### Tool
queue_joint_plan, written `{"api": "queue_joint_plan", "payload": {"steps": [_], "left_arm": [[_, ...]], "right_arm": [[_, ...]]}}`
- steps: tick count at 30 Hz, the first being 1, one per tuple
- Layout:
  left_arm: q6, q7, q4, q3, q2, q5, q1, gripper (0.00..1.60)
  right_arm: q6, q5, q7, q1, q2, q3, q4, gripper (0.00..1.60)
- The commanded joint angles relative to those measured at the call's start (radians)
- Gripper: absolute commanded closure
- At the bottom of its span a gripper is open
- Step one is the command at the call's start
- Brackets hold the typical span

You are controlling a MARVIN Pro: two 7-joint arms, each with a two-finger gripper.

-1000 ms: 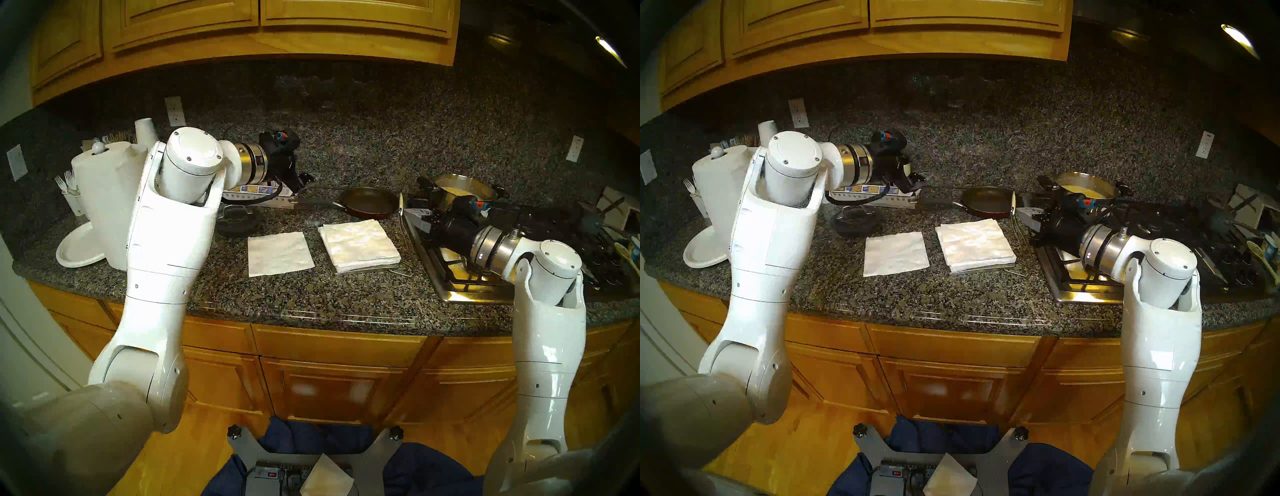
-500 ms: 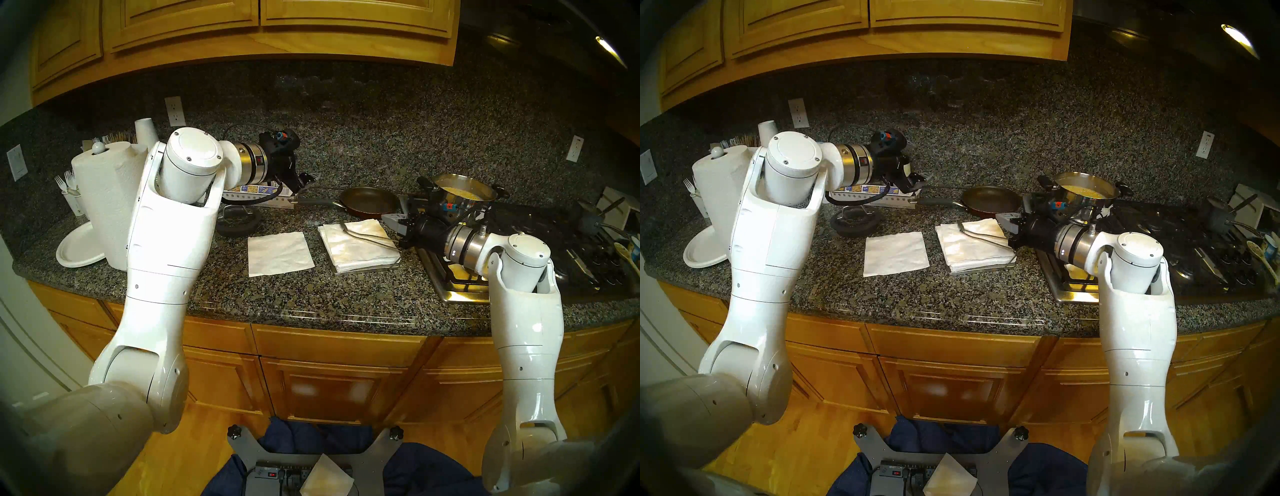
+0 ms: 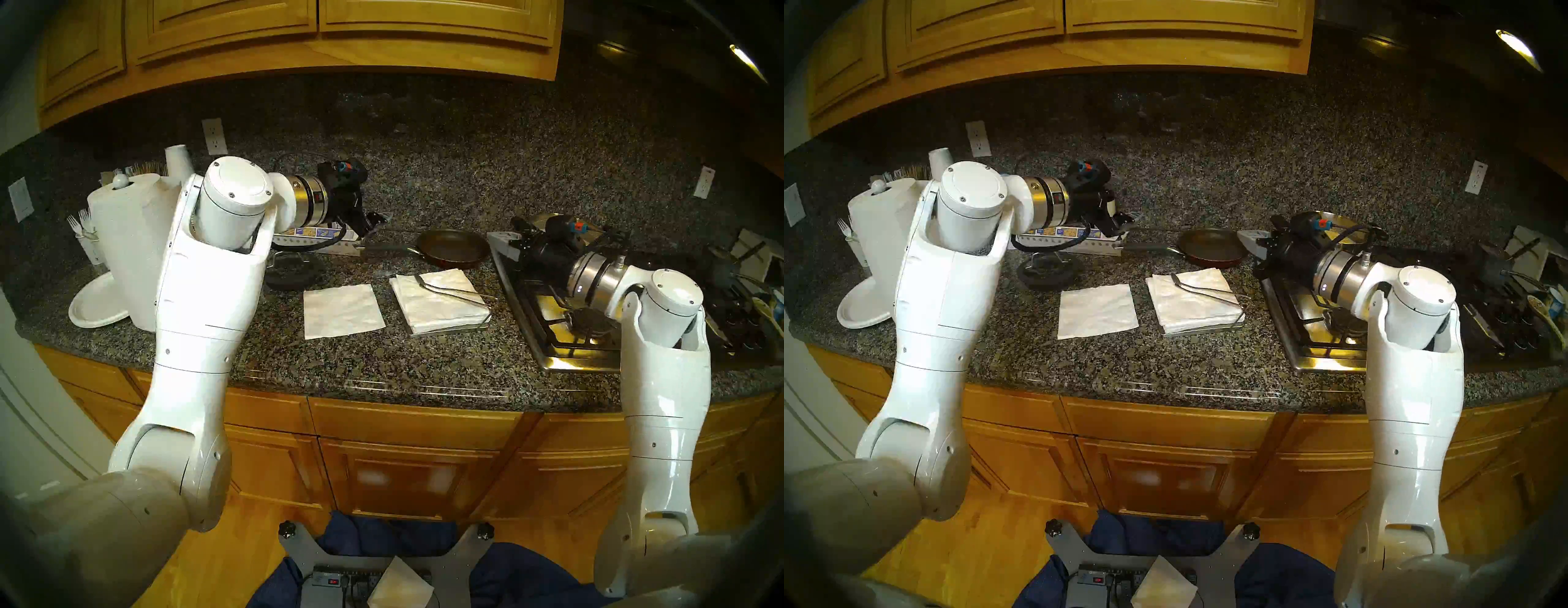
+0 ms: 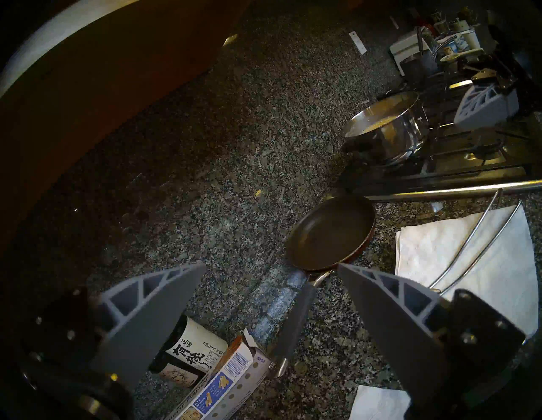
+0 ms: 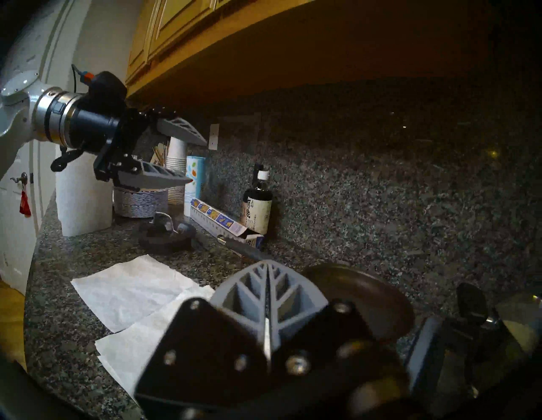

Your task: Take napkin out of napkin holder

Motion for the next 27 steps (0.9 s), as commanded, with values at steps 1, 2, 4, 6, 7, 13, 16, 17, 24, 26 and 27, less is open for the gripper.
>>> {"api": "queue_joint_plan", "payload": {"steps": [1,2,4,6,7,13,16,17,24,26,27], "left_arm": [[-0.002,0.005,-0.026,-0.008,-0.004,-0.002,-0.037,0.00],[-0.002,0.005,-0.026,-0.008,-0.004,-0.002,-0.037,0.00],[-0.002,0.005,-0.026,-0.008,-0.004,-0.002,-0.037,0.00],[-0.002,0.005,-0.026,-0.008,-0.004,-0.002,-0.037,0.00],[-0.002,0.005,-0.026,-0.008,-0.004,-0.002,-0.037,0.00],[-0.002,0.005,-0.026,-0.008,-0.004,-0.002,-0.037,0.00],[-0.002,0.005,-0.026,-0.008,-0.004,-0.002,-0.037,0.00],[-0.002,0.005,-0.026,-0.008,-0.004,-0.002,-0.037,0.00],[-0.002,0.005,-0.026,-0.008,-0.004,-0.002,-0.037,0.00],[-0.002,0.005,-0.026,-0.008,-0.004,-0.002,-0.037,0.00],[-0.002,0.005,-0.026,-0.008,-0.004,-0.002,-0.037,0.00]], "right_arm": [[0.008,0.010,-0.008,0.031,0.007,0.029,-0.053,1.60],[0.010,0.010,-0.010,0.031,0.005,0.030,-0.054,1.60],[0.012,0.011,-0.013,0.030,0.003,0.031,-0.056,0.47],[0.013,0.011,-0.014,0.030,0.003,0.031,-0.056,0.47],[0.013,0.011,-0.014,0.030,0.003,0.032,-0.057,0.47],[0.017,0.011,-0.016,0.029,0.003,0.031,-0.058,0.47],[0.018,0.012,-0.017,0.029,0.003,0.031,-0.059,0.47],[0.019,0.012,-0.017,0.029,0.003,0.031,-0.059,0.47],[0.020,0.012,-0.018,0.029,0.004,0.031,-0.059,0.47],[0.020,0.012,-0.018,0.029,0.004,0.031,-0.059,0.47],[0.020,0.013,-0.018,0.029,0.004,0.031,-0.059,0.47]]}}
